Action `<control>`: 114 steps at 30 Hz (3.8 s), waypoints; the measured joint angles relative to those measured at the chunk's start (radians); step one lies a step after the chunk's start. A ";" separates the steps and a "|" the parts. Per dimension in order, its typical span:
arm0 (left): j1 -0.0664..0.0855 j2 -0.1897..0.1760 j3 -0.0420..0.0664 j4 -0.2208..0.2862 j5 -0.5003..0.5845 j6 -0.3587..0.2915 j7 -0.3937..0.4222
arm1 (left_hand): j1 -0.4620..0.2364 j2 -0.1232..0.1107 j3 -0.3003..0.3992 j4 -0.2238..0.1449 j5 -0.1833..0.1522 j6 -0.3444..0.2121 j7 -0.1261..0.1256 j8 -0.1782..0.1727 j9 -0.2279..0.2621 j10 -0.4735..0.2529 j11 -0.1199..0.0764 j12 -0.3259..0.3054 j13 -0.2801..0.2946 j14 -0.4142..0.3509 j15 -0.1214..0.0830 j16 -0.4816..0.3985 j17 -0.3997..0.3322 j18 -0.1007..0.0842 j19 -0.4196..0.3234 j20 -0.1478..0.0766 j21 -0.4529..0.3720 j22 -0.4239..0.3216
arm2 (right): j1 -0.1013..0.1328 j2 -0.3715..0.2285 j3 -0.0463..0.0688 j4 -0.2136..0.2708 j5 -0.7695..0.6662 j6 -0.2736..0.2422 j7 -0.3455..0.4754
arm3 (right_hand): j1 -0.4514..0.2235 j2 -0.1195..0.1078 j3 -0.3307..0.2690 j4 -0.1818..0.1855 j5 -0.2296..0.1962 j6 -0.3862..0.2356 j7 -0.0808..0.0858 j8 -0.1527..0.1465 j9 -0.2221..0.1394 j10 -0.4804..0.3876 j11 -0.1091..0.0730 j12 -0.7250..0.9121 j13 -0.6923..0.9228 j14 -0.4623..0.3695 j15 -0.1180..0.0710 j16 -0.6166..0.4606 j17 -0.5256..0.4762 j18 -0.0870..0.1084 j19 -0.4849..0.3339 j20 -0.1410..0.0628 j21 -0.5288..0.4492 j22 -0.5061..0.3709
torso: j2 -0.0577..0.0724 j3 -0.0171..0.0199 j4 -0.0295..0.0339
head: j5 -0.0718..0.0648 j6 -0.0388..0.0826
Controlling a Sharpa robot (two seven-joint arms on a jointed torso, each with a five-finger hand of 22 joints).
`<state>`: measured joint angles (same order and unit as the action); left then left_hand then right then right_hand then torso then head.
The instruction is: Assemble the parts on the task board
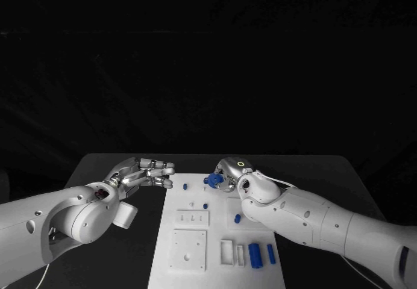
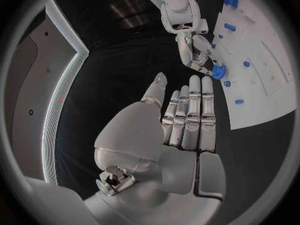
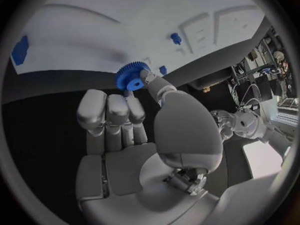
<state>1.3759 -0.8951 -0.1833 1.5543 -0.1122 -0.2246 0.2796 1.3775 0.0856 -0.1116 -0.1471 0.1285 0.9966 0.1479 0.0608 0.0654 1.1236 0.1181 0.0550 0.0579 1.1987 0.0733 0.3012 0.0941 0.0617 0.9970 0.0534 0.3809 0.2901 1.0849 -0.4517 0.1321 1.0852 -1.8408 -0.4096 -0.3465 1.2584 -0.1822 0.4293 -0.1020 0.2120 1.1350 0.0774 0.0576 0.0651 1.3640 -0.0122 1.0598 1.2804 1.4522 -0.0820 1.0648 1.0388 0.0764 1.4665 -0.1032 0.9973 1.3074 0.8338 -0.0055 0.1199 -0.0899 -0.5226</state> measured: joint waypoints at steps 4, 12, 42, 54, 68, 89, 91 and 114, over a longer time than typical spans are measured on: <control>0.000 0.002 0.000 0.000 0.000 0.000 0.000 | 0.000 0.000 0.000 0.000 0.000 0.000 0.000 0.000 0.000 0.000 0.000 0.000 0.000 0.000 0.000 0.000 0.000 0.000 0.000 0.000 0.000 0.000 | 0.003 0.025 -0.014 -0.011 -0.004 0.000 -0.003 | 0.000 0.000 0.000 0.000 0.000 0.000 0.000 -0.002 0.000 0.001 0.001 0.000 0.000 0.000 0.000 0.000 -0.001 0.000 0.000 0.000 0.000 0.001 | 0.000 0.0000 0.0012 | 0.000 0.000; 0.000 0.010 0.000 -0.002 0.000 0.000 0.000 | 0.000 0.000 0.000 0.000 0.000 0.000 0.000 0.000 0.000 0.000 0.000 0.000 0.000 0.000 0.000 0.000 0.000 0.000 0.000 0.000 0.000 0.003 | 0.003 0.077 -0.045 -0.044 -0.006 0.001 -0.003 | 0.000 0.000 -0.003 0.003 0.005 -0.001 0.001 0.001 0.000 0.001 0.001 0.000 0.001 0.000 0.000 0.000 -0.002 0.000 0.000 0.000 0.000 0.001 | 0.001 0.0007 0.0018 | -0.002 0.000; 0.000 0.021 0.000 -0.006 -0.001 0.001 0.000 | 0.000 0.000 0.000 0.000 0.000 0.000 0.000 0.000 0.000 0.000 0.000 0.000 0.000 0.000 0.000 0.000 0.000 0.000 0.000 0.000 0.000 0.002 | 0.009 0.158 -0.084 -0.136 -0.013 0.008 0.004 | -0.001 -0.001 -0.053 0.031 -0.057 -0.051 0.018 0.000 0.001 -0.004 0.007 -0.026 -0.018 0.000 0.000 -0.014 -0.014 0.000 0.000 0.000 -0.020 0.000 | 0.000 0.0026 -0.0018 | 0.002 0.000; 0.000 0.019 0.000 -0.006 -0.001 0.001 0.000 | 0.000 0.000 0.000 0.000 0.000 0.000 0.000 0.000 0.000 0.000 0.000 0.000 0.000 0.000 0.000 0.000 0.000 0.000 0.000 0.000 0.000 0.002 | 0.008 0.159 -0.087 -0.149 -0.007 0.012 0.010 | -0.002 -0.001 -0.060 0.061 -0.088 -0.094 0.023 0.004 -0.003 -0.015 0.011 -0.038 -0.033 0.000 0.000 -0.021 -0.018 0.000 0.000 0.000 -0.039 0.000 | 0.000 0.0032 -0.0031 | 0.003 0.002; 0.000 0.023 0.000 -0.014 -0.001 0.002 0.000 | 0.000 0.000 0.000 0.000 0.000 0.000 0.000 0.000 0.000 0.000 0.000 0.000 0.000 0.000 0.000 0.000 0.000 0.000 0.000 0.000 0.000 0.002 | 0.008 0.146 -0.087 -0.144 -0.009 -0.006 -0.003 | -0.002 -0.001 -0.023 0.034 -0.057 -0.064 0.017 0.000 -0.003 -0.015 0.011 -0.038 -0.034 0.000 0.000 -0.021 -0.014 0.000 0.000 0.000 -0.039 0.000 | 0.000 0.0037 -0.0031 | -0.001 0.000; 0.000 0.022 0.000 -0.017 -0.001 0.004 0.000 | 0.000 0.000 0.000 0.000 0.000 0.000 0.000 0.000 0.000 0.000 0.000 0.000 0.000 0.000 0.000 0.000 0.000 0.000 0.000 0.000 0.000 0.006 | 0.002 0.106 -0.089 -0.099 -0.009 -0.066 -0.027 | -0.005 -0.005 0.000 0.022 -0.010 -0.041 0.012 0.004 -0.003 -0.011 0.007 -0.034 -0.032 0.000 0.000 -0.021 -0.008 0.000 0.000 0.000 -0.027 0.000 | 0.000 0.0038 -0.0045 | -0.001 -0.001; 0.000 0.021 0.000 -0.017 -0.001 0.004 0.000 | 0.000 0.000 0.000 0.000 0.000 0.000 0.000 0.000 0.000 0.000 0.000 0.000 0.000 0.000 0.000 0.000 0.000 0.000 0.000 0.000 0.000 0.006 | 0.002 0.102 -0.089 -0.094 -0.009 -0.070 -0.030 | -0.010 -0.010 0.002 0.021 -0.010 -0.038 0.014 0.004 -0.003 -0.011 0.007 -0.034 -0.032 0.000 0.000 -0.021 -0.008 0.000 0.000 0.000 -0.027 0.000 | 0.000 0.0039 -0.0046 | -0.001 0.000; 0.000 0.021 0.000 -0.016 -0.001 0.005 0.000 | 0.000 0.000 0.000 0.000 0.000 0.000 0.000 0.000 0.000 0.000 0.000 0.000 0.000 0.000 0.000 0.000 0.000 0.000 0.000 0.000 0.000 0.005 | 0.002 0.106 -0.089 -0.108 0.014 -0.047 -0.032 | -0.016 -0.017 -0.172 0.159 -0.162 -0.095 0.023 0.007 -0.001 -0.019 0.007 -0.050 -0.047 0.000 0.000 -0.036 -0.015 0.000 0.000 0.000 -0.043 0.000 | 0.000 0.0033 -0.0025 | -0.007 0.000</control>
<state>1.3759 -0.8743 -0.1834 1.5380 -0.1131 -0.2201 0.2792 1.3775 0.0856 -0.1116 -0.1471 0.1284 0.9966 0.1479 0.0609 0.0653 1.1236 0.1181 0.0550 0.0579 1.1987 0.0733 0.3012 0.0941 0.0617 0.9970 0.0534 0.3809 0.2956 1.0871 -0.3458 0.0432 0.9770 -1.8269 -0.4565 -0.3785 1.2421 -0.1988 0.2576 0.0572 0.0504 1.0402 0.1000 0.0645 0.0636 1.3453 -0.0053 1.0103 1.2332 1.4523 -0.0816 1.0290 1.0239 0.0764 1.4665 -0.1032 0.9547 1.3073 0.8337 -0.0022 0.1174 -0.0970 -0.5223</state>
